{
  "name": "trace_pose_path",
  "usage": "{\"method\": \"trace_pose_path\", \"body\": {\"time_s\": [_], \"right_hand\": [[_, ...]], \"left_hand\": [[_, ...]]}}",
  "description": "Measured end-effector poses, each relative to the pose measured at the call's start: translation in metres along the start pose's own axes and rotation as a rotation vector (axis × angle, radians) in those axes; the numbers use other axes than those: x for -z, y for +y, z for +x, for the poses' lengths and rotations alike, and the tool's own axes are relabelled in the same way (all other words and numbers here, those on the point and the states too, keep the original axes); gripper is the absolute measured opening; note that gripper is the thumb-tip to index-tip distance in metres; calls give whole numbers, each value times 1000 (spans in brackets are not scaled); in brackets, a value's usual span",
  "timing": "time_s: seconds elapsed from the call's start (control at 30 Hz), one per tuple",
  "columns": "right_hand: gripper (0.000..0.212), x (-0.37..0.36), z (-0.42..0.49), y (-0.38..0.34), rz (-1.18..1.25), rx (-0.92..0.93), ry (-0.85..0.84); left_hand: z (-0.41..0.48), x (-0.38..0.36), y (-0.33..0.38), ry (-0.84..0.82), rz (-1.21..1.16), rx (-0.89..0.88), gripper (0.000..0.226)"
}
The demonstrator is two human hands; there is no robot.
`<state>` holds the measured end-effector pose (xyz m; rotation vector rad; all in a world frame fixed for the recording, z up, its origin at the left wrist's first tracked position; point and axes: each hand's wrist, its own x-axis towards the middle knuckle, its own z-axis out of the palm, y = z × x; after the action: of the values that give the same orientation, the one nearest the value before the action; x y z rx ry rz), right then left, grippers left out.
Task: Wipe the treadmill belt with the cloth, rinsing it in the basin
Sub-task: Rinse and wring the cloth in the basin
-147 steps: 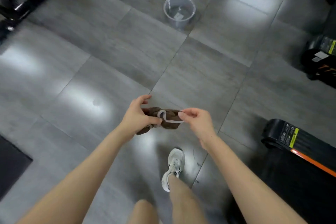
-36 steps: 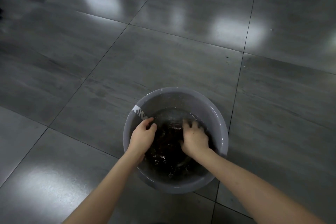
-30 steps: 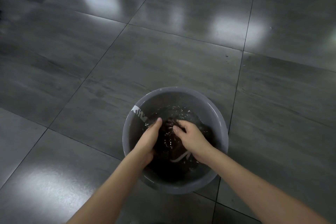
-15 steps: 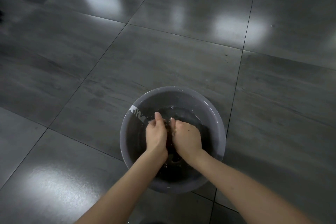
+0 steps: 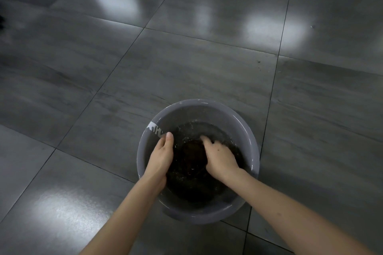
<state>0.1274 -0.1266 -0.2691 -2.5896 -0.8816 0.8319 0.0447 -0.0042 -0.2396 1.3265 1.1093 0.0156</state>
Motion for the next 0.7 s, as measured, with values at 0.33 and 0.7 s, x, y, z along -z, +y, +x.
{"method": "trace_pose_path", "body": {"time_s": [0.33,0.7], "right_hand": [[44,41,-32,-10,1171,87,-46],[57,29,-24,-35,1818,-470,-186]], "left_hand": [[-7,-21,15,-23,-334,155,43],[-22,-35,16,-53,-307,-184,63]]}}
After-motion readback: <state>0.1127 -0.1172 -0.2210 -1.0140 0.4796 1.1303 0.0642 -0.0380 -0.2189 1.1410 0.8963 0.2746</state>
